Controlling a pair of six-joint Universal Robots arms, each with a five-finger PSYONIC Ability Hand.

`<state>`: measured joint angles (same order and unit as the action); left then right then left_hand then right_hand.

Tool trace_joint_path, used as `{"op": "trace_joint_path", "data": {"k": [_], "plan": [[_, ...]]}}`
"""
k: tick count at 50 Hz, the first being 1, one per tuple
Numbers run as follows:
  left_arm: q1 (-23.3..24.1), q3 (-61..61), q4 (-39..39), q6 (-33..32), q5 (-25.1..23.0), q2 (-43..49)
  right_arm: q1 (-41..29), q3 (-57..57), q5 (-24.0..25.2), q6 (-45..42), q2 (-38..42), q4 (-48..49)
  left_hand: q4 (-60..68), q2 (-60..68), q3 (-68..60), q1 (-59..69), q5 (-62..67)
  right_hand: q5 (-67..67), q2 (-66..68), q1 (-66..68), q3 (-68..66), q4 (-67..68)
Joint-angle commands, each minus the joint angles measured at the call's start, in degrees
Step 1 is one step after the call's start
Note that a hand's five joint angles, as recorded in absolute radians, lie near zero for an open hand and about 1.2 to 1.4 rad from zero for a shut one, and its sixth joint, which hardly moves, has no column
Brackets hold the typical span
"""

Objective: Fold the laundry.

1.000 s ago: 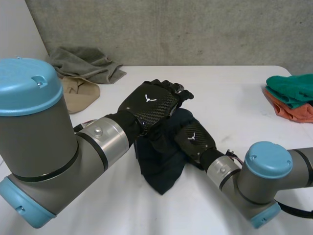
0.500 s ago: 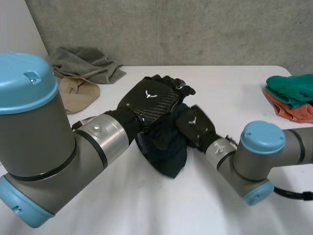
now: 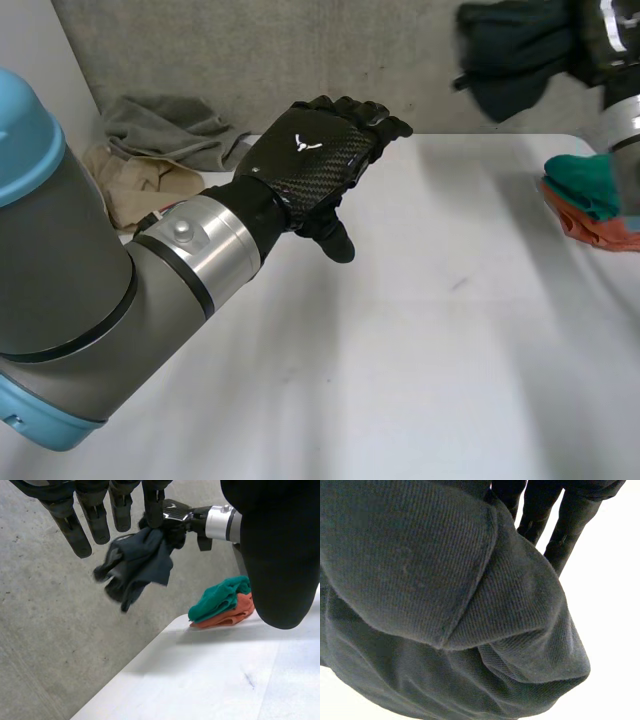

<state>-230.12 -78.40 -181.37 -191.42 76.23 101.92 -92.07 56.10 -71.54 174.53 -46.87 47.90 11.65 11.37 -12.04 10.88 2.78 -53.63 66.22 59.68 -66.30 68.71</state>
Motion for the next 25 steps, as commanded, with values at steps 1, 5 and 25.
{"op": "trace_joint_path", "data": {"k": [1,5,25], "plan": [[0.11,-0.09,0.05,0.17,-0.03,0.56,9.27,-11.27,1.75,2.30,11.35,0.00,0.25,0.53,0.15,1.02,-0.88,-16.37,13.78,20.32,-13.70,11.29],[0.03,0.00,-0.04,0.08,-0.03,0.92,13.75,-16.45,6.05,5.64,18.30,0.09,0.41,0.69,-0.02,1.18,-0.72,-16.37,13.78,20.32,-13.70,11.29],[0.90,-1.23,-0.74,0.43,-6.97,1.88,24.83,-19.19,25.57,11.62,33.42,1.76,0.25,0.53,0.15,1.02,-0.88,-16.37,13.78,20.32,-13.70,11.29]]}}
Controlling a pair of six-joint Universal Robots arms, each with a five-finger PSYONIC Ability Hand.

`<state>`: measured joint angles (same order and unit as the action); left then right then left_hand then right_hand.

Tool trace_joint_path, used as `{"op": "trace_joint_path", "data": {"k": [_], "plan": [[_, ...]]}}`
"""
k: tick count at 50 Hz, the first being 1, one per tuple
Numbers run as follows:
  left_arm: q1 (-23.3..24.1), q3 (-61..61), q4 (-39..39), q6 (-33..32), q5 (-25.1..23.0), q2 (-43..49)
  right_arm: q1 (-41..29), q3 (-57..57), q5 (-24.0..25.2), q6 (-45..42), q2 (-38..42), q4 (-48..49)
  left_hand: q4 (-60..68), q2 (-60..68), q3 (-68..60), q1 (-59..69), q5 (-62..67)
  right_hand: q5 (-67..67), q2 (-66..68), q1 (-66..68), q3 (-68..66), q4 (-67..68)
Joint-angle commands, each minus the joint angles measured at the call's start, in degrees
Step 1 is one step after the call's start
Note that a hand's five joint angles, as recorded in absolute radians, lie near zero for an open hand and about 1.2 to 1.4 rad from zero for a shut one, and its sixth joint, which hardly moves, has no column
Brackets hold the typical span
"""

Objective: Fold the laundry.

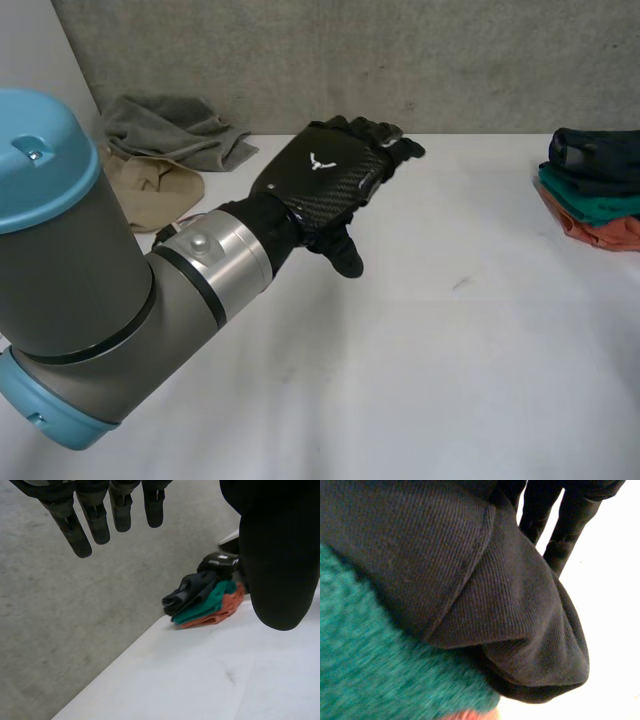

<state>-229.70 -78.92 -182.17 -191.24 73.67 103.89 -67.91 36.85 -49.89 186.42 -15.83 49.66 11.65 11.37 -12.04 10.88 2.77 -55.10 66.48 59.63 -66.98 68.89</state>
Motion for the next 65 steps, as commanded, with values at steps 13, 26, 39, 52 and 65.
{"op": "trace_joint_path", "data": {"k": [13,26,39,52,65], "plan": [[0.56,-0.79,0.06,0.17,-4.32,-0.53,2.35,9.80,2.18,-0.62,-6.56,-0.09,0.41,0.69,-0.02,1.18,-0.70,51.98,-53.36,-46.51,53.86,-55.77],[1.36,-1.06,0.23,0.08,-4.32,-2.02,9.28,22.38,-0.29,-16.31,-22.66,-18.26,0.25,0.53,0.15,1.02,-0.87,55.10,-56.48,-49.63,56.98,-58.89],[-0.22,0.43,-1.16,-0.01,-2.75,-4.83,17.38,18.00,-34.91,-51.70,-31.71,-26.57,0.25,0.53,0.15,1.02,-0.87,55.10,-56.48,-49.63,56.98,-58.89],[-15.58,8.35,-6.80,-3.78,13.52,-1.59,-5.09,49.32,-15.45,-17.34,-66.84,-13.29,-0.26,0.02,0.65,0.51,-1.38,55.10,-56.48,-49.63,56.98,-58.89],[-38.45,18.36,-10.49,-17.58,3.77,24.77,-27.27,76.08,-1.96,-25.30,-74.79,-16.69,1.93,2.21,-1.53,2.70,0.81,55.10,-56.48,-49.63,56.98,-58.89]]}}
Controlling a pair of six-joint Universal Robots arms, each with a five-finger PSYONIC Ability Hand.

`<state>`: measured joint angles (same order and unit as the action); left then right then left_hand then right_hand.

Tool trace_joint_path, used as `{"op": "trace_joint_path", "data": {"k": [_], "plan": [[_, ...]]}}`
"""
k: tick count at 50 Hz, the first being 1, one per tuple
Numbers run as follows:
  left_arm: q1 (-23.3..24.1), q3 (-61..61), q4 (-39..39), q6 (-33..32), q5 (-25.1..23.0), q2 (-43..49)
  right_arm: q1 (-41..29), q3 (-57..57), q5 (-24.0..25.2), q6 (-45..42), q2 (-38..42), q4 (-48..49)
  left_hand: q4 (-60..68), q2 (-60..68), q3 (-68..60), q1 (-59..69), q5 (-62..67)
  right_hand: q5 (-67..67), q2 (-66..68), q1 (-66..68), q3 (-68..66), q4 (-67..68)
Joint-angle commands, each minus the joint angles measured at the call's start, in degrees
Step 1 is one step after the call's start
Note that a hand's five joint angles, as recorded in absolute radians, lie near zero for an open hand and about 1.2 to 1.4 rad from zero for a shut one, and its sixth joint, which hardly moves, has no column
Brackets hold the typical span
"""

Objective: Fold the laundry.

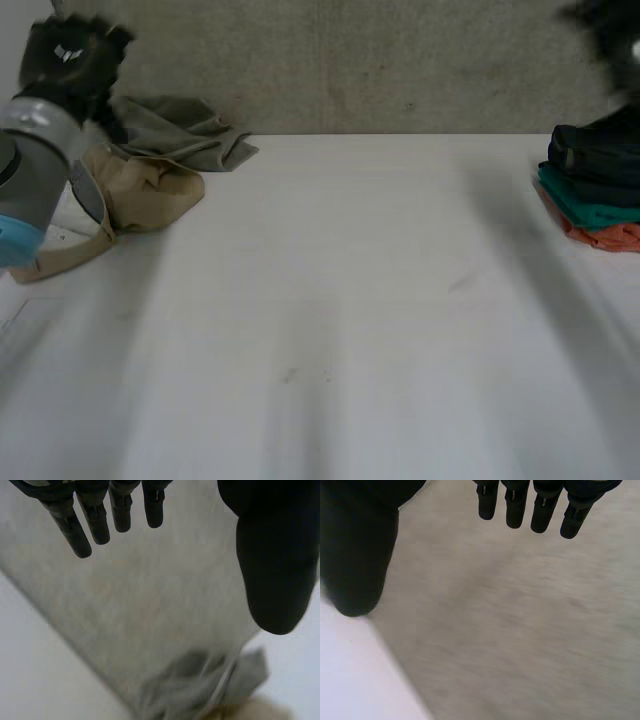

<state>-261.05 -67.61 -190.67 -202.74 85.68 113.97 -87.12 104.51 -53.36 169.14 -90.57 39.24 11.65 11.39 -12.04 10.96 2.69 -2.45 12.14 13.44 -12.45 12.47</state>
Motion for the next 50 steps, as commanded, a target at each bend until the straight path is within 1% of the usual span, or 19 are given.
{"op": "trace_joint_path", "data": {"k": [1,2,6,9,13,20,24,25,26,27,30,31,33,38,41,42,44,45,50], "plan": [[-7.80,7.84,-2.08,-6.52,-9.64,16.36,-9.11,9.30,1.50,-10.30,0.82,-8.89,2.09,2.35,-1.70,2.79,1.06,2.45,-2.14,-3.44,2.45,-2.47],[-9.28,9.67,-2.08,-7.22,-12.36,19.68,-9.56,9.65,1.42,-11.45,1.35,-10.22,4.26,4.52,-3.87,4.95,3.22,2.45,-2.14,-3.44,2.45,-2.47],[-12.19,13.46,-1.90,-7.49,-16.15,26.55,-11.58,10.45,0.28,-16.55,4.96,-14.71,7.64,7.90,-7.25,8.33,6.60,2.45,-2.14,-3.44,2.45,-2.47],[-13.07,15.05,-1.55,-7.58,-16.25,29.46,-11.84,10.45,-3.22,-20.06,7.15,-16.21,10.17,10.42,-9.77,10.86,9.13,2.45,-2.14,-3.44,2.45,-2.47],[-13.51,17.24,-1.64,-7.58,-16.16,33.32,-11.67,10.54,-6.05,-21.22,8.39,-16.30,11.17,11.43,-10.78,11.86,10.13,2.45,-2.14,-3.44,2.45,-2.47],[-13.60,21.02,-1.64,-7.67,-15.72,37.55,-11.41,10.62,-6.23,-21.48,8.48,-16.21,19.07,19.33,-18.68,19.76,18.03,2.45,-2.14,-3.44,2.45,-2.47],[-13.52,23.05,-1.64,-7.93,-14.84,38.61,-11.23,10.89,-6.23,-21.05,8.48,-16.13,37.20,37.45,-36.80,37.89,36.16,2.45,-2.14,-3.44,2.45,-2.47],[-13.43,23.57,-1.64,-7.93,-14.50,38.78,-11.15,10.98,-6.23,-20.95,8.48,-16.13,54.24,54.49,-53.84,54.93,53.20,2.45,-2.14,-3.44,2.45,-2.47],[-13.43,23.75,-1.81,-7.93,-14.41,38.70,-11.14,11.06,-6.14,-20.95,8.48,-16.13,63.40,63.66,-63.01,64.09,62.36,2.45,-2.14,-3.44,2.45,-2.47],[-12.91,23.41,-2.16,-7.93,-13.88,38.18,-11.14,11.24,-6.32,-20.95,8.48,-16.04,68.30,68.56,-67.91,68.99,67.26,2.45,-2.14,-3.44,2.45,-2.47],[-11.50,22.18,-2.52,-7.93,-12.13,36.77,-10.97,11.41,-6.49,-20.95,8.48,-15.95,68.35,68.61,-67.96,69.04,67.31,2.45,-2.14,-3.44,2.45,-2.47],[-9.84,20.69,-2.52,-7.76,-10.55,34.33,-10.97,11.42,-6.67,-20.95,8.39,-16.04,68.35,68.61,-67.96,69.04,67.31,2.45,-2.14,-3.44,2.45,-2.47],[-8.08,18.32,-2.69,-7.50,-9.66,31.07,-10.97,11.33,-7.02,-21.04,8.30,-15.95,68.35,68.61,-67.96,69.04,67.31,2.45,-2.14,-3.44,2.45,-2.47],[-2.98,9.35,-3.04,-6.88,-9.57,19.55,-10.62,10.71,-7.90,-20.95,7.08,-16.04,68.35,68.61,-67.96,69.04,67.31,2.45,-2.14,-3.44,2.45,-2.47],[1.85,3.82,-2.87,-4.78,-9.66,13.05,-9.83,10.71,-8.69,-20.95,5.76,-16.04,68.35,68.61,-67.96,69.04,67.31,2.45,-2.14,-3.44,2.45,-2.47],[5.17,1.19,-2.78,-2.68,-10.09,10.08,-9.48,10.71,-9.30,-20.78,4.80,-15.95,68.35,68.61,-67.96,69.04,67.31,2.45,-2.14,-3.44,2.45,-2.47],[8.53,-1.20,-2.69,-0.39,-11.15,7.07,-9.12,10.71,-9.74,-20.69,4.18,-16.04,68.35,68.61,-67.96,69.04,67.31,2.45,-2.14,-3.44,2.45,-2.47],[12.11,-3.64,-2.60,2.15,-13.07,4.36,-8.77,10.71,-10.09,-20.69,3.65,-15.95,68.35,68.61,-67.96,69.04,67.31,2.45,-2.14,-3.44,2.45,-2.47],[20.31,-9.37,-2.69,7.88,-18.26,0.38,-7.98,10.62,-11.24,-20.60,3.03,-15.86,68.35,68.61,-67.96,69.04,67.31,2.45,-2.14,-3.44,2.45,-2.47]]}}
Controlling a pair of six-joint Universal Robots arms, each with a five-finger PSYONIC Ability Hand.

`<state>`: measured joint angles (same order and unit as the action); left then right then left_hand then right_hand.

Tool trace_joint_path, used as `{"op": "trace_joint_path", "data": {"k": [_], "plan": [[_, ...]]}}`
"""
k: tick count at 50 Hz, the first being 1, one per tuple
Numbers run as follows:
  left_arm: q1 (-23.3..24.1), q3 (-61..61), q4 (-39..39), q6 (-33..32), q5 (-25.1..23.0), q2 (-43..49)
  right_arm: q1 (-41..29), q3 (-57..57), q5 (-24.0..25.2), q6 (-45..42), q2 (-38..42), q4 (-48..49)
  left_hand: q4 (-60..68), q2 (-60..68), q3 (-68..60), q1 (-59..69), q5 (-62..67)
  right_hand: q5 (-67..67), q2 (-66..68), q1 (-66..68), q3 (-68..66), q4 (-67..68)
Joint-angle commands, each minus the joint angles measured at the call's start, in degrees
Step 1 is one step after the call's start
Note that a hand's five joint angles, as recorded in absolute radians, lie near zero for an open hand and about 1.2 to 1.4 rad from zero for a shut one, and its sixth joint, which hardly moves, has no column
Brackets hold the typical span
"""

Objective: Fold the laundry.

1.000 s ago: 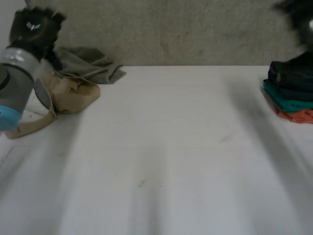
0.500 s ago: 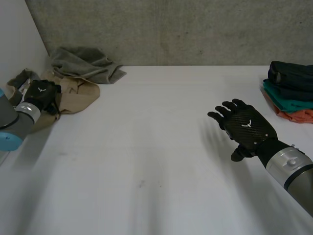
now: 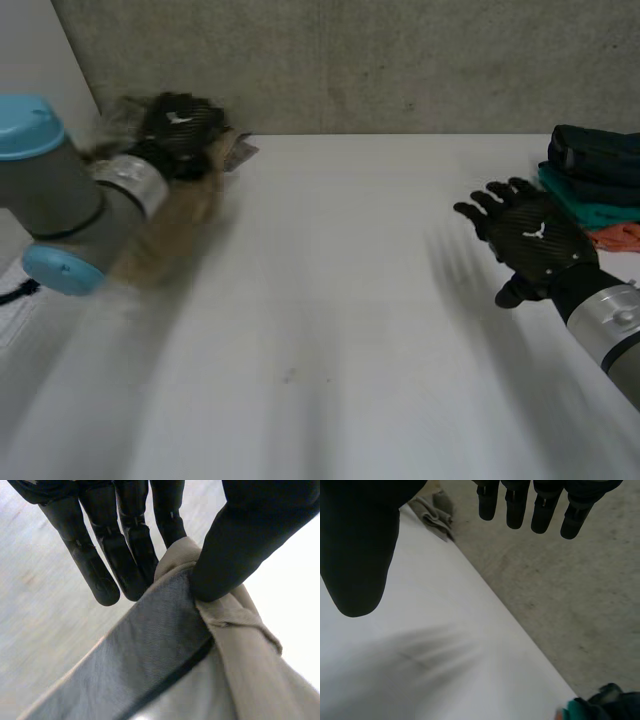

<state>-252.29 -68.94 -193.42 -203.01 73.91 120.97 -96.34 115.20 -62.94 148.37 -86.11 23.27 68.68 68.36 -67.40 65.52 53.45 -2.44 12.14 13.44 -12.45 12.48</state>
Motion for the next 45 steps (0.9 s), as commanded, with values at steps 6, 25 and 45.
{"op": "trace_joint_path", "data": {"k": [6,25,45], "plan": [[22.95,-9.63,0.23,10.88,-7.46,-1.98,2.21,-0.24,-4.29,0.34,-1.43,0.38,3.02,3.33,-4.29,6.17,8.25,2.44,-2.14,-3.44,2.45,-2.48],[12.11,-15.33,-0.47,10.44,6.60,-20.59,-0.86,-3.57,-5.61,0.34,-4.24,-5.85,-55.10,-54.79,53.83,-51.95,-49.87,2.44,-2.14,-3.44,2.45,-2.48],[-4.00,-13.23,11.56,-10.91,-1.48,1.19,-23.89,-5.77,-13.86,1.40,4.89,-4.99,-54.09,-53.78,52.82,-50.94,-48.86,2.44,-2.14,-3.44,2.45,-2.48]]}}
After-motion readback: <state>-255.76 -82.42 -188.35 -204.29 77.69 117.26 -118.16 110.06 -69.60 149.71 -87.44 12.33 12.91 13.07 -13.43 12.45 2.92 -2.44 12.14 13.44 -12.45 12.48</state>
